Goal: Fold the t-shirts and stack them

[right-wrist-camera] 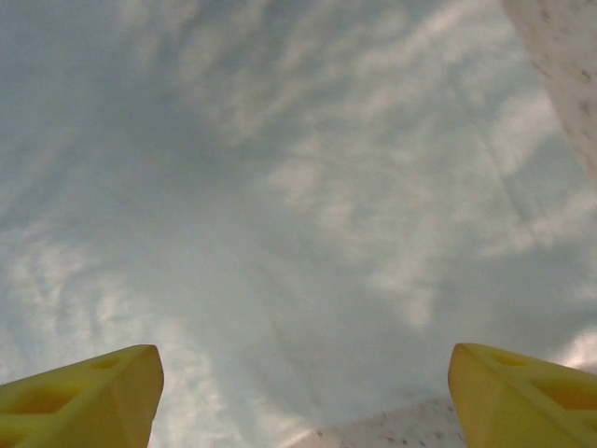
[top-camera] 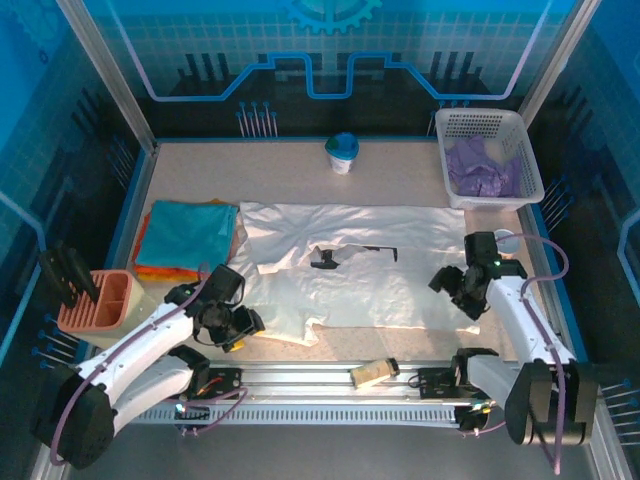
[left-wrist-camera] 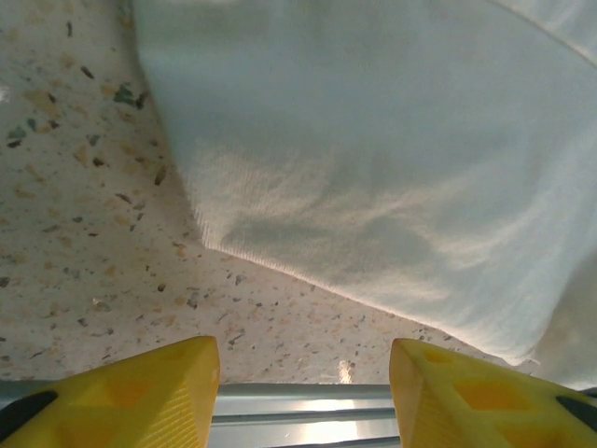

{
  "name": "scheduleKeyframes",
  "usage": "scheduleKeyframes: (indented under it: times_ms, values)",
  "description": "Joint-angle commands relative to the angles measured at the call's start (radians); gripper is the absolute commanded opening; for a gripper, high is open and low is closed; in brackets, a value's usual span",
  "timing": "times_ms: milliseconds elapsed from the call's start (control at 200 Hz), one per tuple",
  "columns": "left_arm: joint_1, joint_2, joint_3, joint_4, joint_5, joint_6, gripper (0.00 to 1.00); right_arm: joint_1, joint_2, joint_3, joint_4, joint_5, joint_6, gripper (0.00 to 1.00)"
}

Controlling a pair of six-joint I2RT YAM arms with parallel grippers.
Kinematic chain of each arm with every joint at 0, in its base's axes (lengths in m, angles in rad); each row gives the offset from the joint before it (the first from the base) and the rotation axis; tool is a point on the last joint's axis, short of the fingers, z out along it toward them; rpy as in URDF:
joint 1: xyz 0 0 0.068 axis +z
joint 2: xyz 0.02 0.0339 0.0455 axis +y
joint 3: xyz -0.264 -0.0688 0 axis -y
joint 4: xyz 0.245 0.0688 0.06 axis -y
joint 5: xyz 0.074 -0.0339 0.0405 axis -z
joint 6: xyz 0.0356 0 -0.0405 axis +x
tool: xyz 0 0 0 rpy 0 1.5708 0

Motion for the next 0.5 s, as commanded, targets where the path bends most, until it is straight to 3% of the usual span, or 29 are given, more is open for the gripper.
scheduleKeyframes:
  times_ms: [0,225,495]
  values:
    - [-0.010,0.019,-0.017,0.066,-0.011,-0.059,0.52,-0.017,-0.065,-0.024,-0.133,0.046,0.129,0.75]
    - [-0.011,0.074,-0.033,0.154,-0.040,-0.067,0.50,-0.100,-0.168,-0.134,-0.109,0.025,0.243,0.62]
    - [-0.013,0.156,-0.035,0.217,-0.039,-0.059,0.42,-0.127,-0.066,-0.202,0.028,-0.019,0.273,0.55]
